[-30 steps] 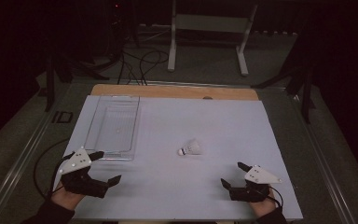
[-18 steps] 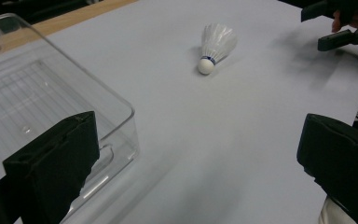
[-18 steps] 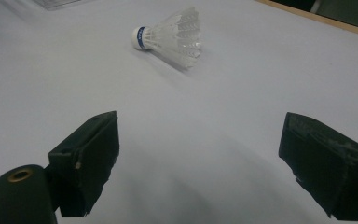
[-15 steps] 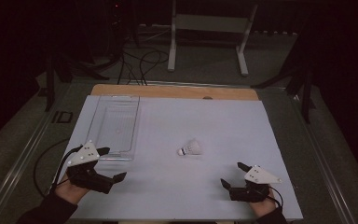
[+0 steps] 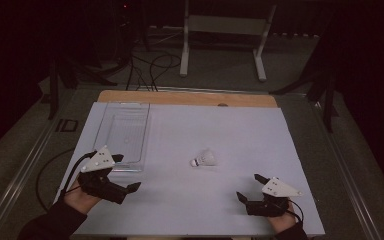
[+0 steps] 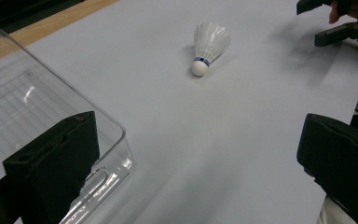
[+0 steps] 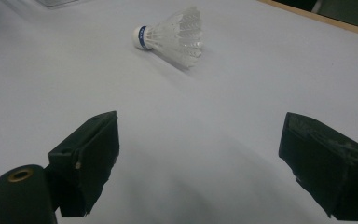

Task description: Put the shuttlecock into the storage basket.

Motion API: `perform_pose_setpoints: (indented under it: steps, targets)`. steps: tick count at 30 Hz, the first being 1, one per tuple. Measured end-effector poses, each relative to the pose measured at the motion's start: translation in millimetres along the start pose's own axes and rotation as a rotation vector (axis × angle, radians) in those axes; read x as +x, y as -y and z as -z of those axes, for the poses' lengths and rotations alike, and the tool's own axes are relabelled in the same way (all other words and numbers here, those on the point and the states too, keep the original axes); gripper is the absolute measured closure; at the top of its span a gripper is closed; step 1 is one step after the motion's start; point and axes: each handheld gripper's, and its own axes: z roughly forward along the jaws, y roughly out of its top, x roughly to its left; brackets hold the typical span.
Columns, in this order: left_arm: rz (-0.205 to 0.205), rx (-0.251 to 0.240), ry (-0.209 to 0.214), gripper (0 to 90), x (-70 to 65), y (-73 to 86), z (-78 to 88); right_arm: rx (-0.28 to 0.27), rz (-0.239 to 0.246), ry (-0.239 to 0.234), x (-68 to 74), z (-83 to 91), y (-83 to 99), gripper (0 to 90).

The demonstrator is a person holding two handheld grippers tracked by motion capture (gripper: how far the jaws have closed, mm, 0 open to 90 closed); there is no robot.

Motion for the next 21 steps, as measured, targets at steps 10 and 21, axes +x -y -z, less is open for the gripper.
perform_pose_setpoints:
  steps: [10, 21]
  targets:
    - [-0.041, 0.044, 0.026, 0.0, -3.8, -14.0, -10.9, 0.002, -0.001, -0.003, 0.0, -0.1, 0.1, 12.2]
    - [-0.072, 0.089, 0.047, 0.0, -9.2, -26.0, -27.5, 0.007, -0.003, -0.004, 0.6, -0.2, 0.1, 12.2]
